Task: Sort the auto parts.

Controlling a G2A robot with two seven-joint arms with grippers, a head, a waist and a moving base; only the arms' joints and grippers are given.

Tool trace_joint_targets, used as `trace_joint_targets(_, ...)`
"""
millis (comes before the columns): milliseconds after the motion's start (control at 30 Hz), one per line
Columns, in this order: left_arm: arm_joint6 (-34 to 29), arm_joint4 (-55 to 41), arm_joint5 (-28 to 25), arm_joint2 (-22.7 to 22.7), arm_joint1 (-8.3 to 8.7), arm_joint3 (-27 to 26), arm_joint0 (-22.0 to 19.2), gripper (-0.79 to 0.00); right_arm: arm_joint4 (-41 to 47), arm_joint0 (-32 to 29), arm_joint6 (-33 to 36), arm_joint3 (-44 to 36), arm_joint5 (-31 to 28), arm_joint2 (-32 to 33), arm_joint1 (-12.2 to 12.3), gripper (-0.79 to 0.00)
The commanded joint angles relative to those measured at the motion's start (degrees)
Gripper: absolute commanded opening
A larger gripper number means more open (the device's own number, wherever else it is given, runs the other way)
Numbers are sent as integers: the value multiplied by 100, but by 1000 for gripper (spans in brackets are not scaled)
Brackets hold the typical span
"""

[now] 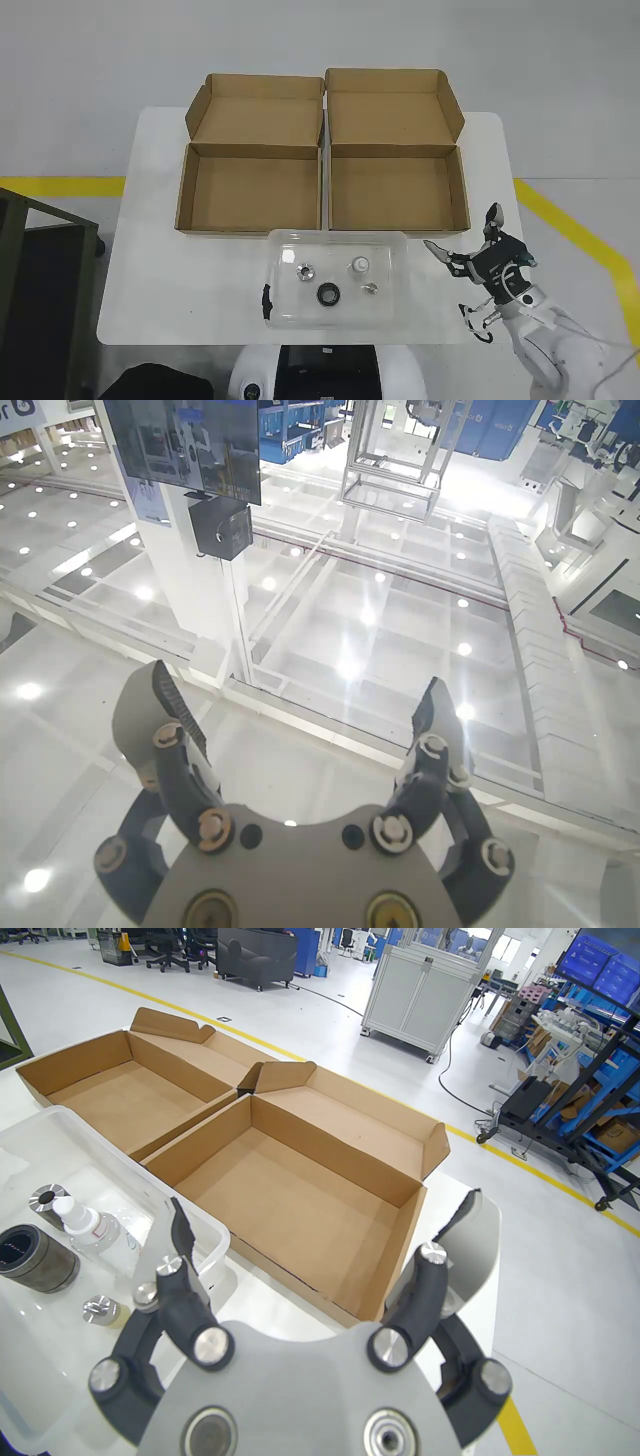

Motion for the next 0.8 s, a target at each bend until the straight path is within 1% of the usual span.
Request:
trace_joint_targets(0, 0, 0, 0, 0, 0, 0, 0, 0, 0, 0, 0, 0, 0, 0, 0, -1)
trace_joint_targets(133, 0, 0, 0, 0, 0, 0, 0, 0, 19, 59, 79, -15, -121, -154, 11, 0)
trace_joint_targets(433, 0, 0, 0, 0, 0, 0, 0, 0, 63, 440, 542, 68, -1023, -831, 88, 0)
trace_joint_targets(567, 0, 0, 0, 0, 0, 0, 0, 0, -90, 577, 794, -13, -1426, -1196, 125, 0)
trace_joint_targets(767, 0, 0, 0, 0, 0, 0, 0, 0, -404, 741, 1259, -64, -1645, -1692, 167, 0)
